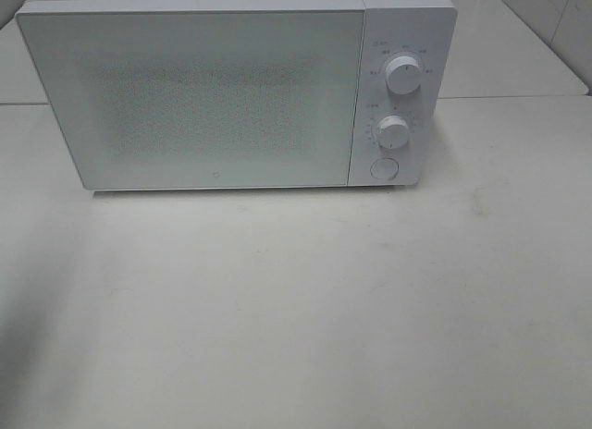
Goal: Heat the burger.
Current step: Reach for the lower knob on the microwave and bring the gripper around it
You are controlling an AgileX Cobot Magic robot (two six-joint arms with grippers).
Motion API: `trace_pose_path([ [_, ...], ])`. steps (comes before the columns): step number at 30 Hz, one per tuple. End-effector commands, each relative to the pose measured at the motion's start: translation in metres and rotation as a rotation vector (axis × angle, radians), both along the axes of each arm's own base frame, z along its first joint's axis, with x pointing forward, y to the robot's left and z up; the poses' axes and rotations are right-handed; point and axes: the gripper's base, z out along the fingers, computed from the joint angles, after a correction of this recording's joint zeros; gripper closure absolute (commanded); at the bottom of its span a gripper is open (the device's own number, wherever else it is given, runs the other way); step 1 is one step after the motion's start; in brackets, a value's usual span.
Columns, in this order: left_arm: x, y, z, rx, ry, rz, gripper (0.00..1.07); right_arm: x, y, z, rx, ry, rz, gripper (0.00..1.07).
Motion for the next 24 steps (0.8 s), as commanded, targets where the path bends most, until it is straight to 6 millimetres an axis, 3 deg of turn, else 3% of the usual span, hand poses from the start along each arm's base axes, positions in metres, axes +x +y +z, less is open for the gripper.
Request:
trace_pose_path([
  [1, -0.012, 0.0, -0.001, -0.004, -0.047, 0.011, 0.08, -0.004, 0.0, 0.0, 0.001, -0.037, 0.001, 0.34],
  [13, -0.079, 0.003, 0.004, 0.029, -0.32, -0.002, 0.08, -0.004, 0.0, 0.0, 0.001, -0.037, 0.001, 0.34],
  [19, -0.113, 0.003, 0.018, 0.029, -0.541, 0.003, 0.08, -0.004, 0.0, 0.0, 0.002, -0.037, 0.001, 0.34],
  [24, -0.139, 0.004, 0.016, 0.035, -0.604, -0.003, 0.08, -0.004, 0.0, 0.0, 0.002, -0.037, 0.001, 0.34],
])
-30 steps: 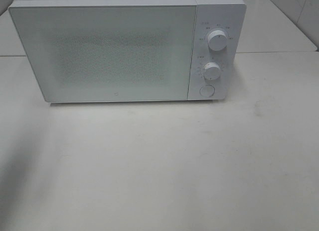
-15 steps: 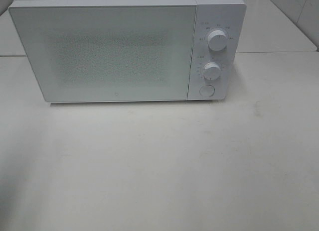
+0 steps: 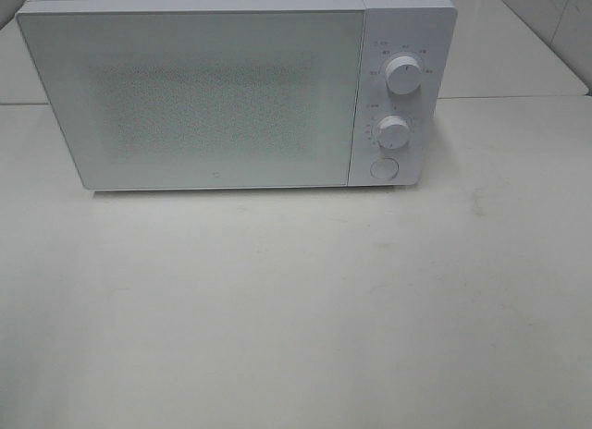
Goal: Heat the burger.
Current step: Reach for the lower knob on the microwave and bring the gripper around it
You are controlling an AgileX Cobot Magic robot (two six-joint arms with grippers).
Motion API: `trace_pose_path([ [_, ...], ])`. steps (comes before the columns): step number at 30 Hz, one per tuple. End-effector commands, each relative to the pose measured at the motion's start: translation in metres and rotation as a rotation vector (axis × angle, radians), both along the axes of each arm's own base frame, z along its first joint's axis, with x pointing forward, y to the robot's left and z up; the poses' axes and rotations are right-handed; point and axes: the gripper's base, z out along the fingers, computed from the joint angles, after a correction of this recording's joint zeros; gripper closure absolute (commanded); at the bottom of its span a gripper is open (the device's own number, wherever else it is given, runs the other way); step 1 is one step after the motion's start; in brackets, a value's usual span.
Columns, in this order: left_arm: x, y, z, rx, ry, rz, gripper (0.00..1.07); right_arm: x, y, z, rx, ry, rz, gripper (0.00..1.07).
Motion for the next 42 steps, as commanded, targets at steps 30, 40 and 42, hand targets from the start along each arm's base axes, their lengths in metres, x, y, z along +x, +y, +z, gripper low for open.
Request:
trace_pose_path([
  [30, -0.048, 0.001, -0.01, -0.001, -0.198, 0.008, 0.08, -0.003, 0.0, 0.0, -0.003, -0.033, 0.003, 0.34],
  [40, -0.048, 0.001, -0.01, -0.001, -0.196, 0.008, 0.08, -0.003, 0.0, 0.0, -0.004, -0.033, 0.004, 0.34],
  [42, -0.048, 0.001, -0.01, -0.001, -0.196, 0.008, 0.08, -0.003, 0.0, 0.0, -0.004, -0.033, 0.004, 0.34],
])
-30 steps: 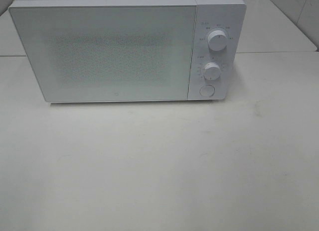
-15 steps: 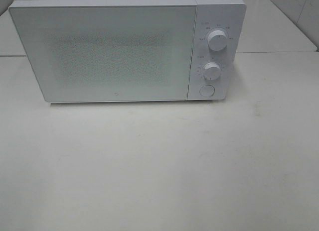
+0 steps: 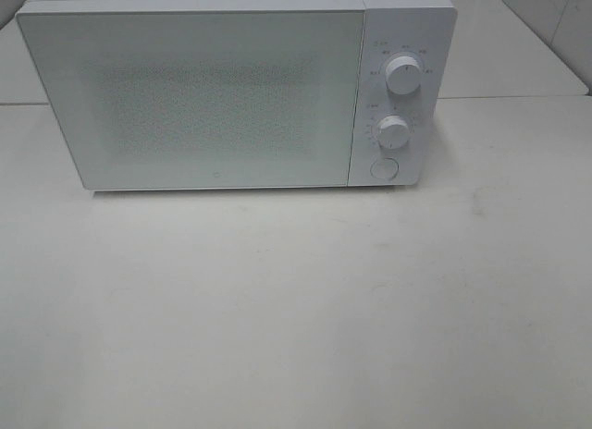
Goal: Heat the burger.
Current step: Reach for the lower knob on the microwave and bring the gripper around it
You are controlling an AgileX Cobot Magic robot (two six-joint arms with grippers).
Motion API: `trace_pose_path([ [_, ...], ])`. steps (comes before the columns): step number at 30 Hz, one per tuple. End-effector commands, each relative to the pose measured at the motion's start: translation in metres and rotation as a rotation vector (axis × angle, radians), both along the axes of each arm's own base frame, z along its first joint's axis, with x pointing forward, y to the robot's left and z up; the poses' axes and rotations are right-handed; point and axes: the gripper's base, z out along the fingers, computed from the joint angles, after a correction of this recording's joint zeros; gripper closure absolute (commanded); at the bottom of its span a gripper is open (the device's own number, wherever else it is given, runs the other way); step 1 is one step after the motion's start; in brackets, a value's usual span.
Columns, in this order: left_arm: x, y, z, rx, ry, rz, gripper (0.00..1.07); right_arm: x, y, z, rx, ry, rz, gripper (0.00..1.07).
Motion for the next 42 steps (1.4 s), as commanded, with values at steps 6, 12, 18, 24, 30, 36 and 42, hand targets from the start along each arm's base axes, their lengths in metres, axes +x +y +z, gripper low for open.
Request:
trace_pose_path([
  [6, -0.002, 0.0, -0.001, -0.011, -0.01, 0.002, 0.08, -0.003, 0.0, 0.0, -0.004, -0.033, 0.003, 0.34],
  [12, -0.002, 0.0, -0.001, -0.011, -0.01, 0.002, 0.08, -0.003, 0.0, 0.0, -0.004, -0.028, 0.003, 0.34],
  [18, -0.002, 0.0, -0.001, -0.011, -0.01, 0.002, 0.08, -0.004, 0.0, 0.005, -0.004, -0.047, 0.004, 0.34],
  [24, -0.002, 0.0, -0.001, -0.011, -0.01, 0.002, 0.08, -0.006, 0.0, 0.021, 0.002, -0.155, 0.007, 0.34],
  [30, -0.002, 0.0, -0.001, -0.011, -0.01, 0.002, 0.08, 0.009, 0.001, 0.027, 0.005, -0.144, 0.007, 0.34],
  [36, -0.002, 0.0, -0.001, -0.011, -0.011, 0.002, 0.08, 0.039, 0.004, 0.032, -0.001, -0.083, 0.012, 0.34],
  [42, -0.002, 0.0, -0.001, -0.011, -0.011, 0.002, 0.08, 0.073, 0.006, 0.039, -0.003, -0.103, 0.022, 0.34],
])
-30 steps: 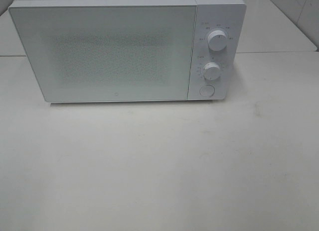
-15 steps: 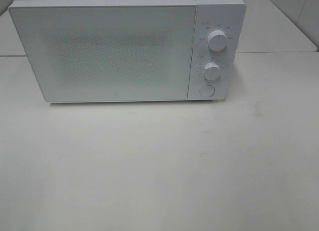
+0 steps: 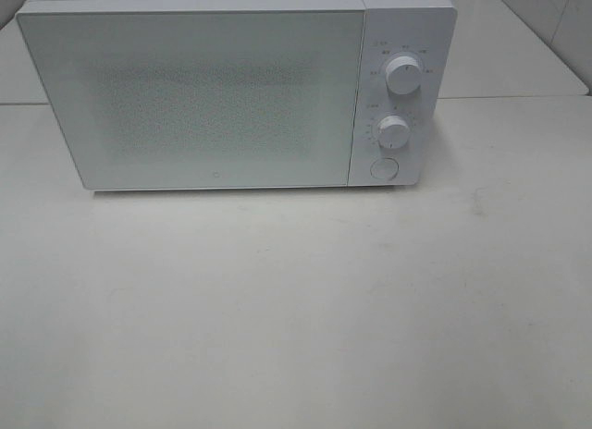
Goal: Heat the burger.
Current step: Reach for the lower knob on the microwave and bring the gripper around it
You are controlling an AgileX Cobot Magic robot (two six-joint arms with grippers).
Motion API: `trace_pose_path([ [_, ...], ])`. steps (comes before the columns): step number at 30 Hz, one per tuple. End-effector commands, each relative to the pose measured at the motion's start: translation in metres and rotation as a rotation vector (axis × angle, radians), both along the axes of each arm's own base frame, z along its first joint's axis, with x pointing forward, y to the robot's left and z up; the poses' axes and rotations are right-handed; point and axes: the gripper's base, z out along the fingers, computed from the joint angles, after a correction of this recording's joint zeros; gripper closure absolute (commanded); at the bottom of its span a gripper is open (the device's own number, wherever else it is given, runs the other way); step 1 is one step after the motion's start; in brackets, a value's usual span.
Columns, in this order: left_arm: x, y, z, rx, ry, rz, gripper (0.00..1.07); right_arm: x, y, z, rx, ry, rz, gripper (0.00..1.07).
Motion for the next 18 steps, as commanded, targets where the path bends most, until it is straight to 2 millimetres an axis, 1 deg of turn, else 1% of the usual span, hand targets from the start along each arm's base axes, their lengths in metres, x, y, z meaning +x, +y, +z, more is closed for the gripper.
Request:
trace_pose_path([
  [1, -0.002, 0.0, -0.001, -0.01, -0.011, 0.002, 0.08, 0.011, 0.001, 0.007, 0.005, -0.041, 0.002, 0.34],
  [2, -0.002, 0.0, -0.001, -0.01, -0.011, 0.002, 0.08, 0.021, 0.002, 0.008, 0.006, -0.049, 0.005, 0.34],
  [4, -0.002, 0.0, -0.001, -0.01, -0.011, 0.002, 0.08, 0.025, 0.002, 0.008, 0.006, -0.051, 0.006, 0.34],
  [6, -0.002, 0.0, -0.001, -0.01, -0.011, 0.002, 0.08, 0.037, 0.003, 0.008, 0.005, -0.054, 0.009, 0.34],
  [7, -0.002, 0.0, -0.001, -0.01, -0.011, 0.002, 0.08, 0.037, 0.003, 0.008, 0.005, -0.054, 0.009, 0.34],
  [8, -0.002, 0.0, -0.001, -0.01, -0.011, 0.002, 0.08, 0.047, 0.004, 0.007, 0.006, -0.052, 0.012, 0.34],
  [9, -0.002, 0.0, -0.001, -0.01, -0.011, 0.002, 0.08, 0.047, 0.004, 0.007, 0.006, -0.052, 0.012, 0.34],
  [11, -0.002, 0.0, -0.001, -0.01, -0.011, 0.002, 0.08, 0.059, 0.005, 0.006, 0.006, -0.053, 0.015, 0.34],
  [12, -0.002, 0.0, -0.001, -0.01, -0.011, 0.002, 0.08, 0.059, 0.005, 0.006, 0.006, -0.053, 0.015, 0.34],
  [14, -0.002, 0.0, -0.001, -0.01, -0.011, 0.002, 0.08, 0.072, 0.006, 0.004, 0.006, -0.057, 0.019, 0.34],
  [15, -0.002, 0.0, -0.001, -0.01, -0.011, 0.002, 0.08, 0.072, 0.006, 0.004, 0.006, -0.057, 0.019, 0.34],
  [17, -0.002, 0.0, -0.001, -0.01, -0.011, 0.002, 0.08, 0.083, 0.007, 0.002, 0.006, -0.066, 0.022, 0.34],
  [18, -0.002, 0.0, -0.001, -0.01, -0.011, 0.002, 0.08, 0.083, 0.007, 0.002, 0.006, -0.066, 0.022, 0.34],
])
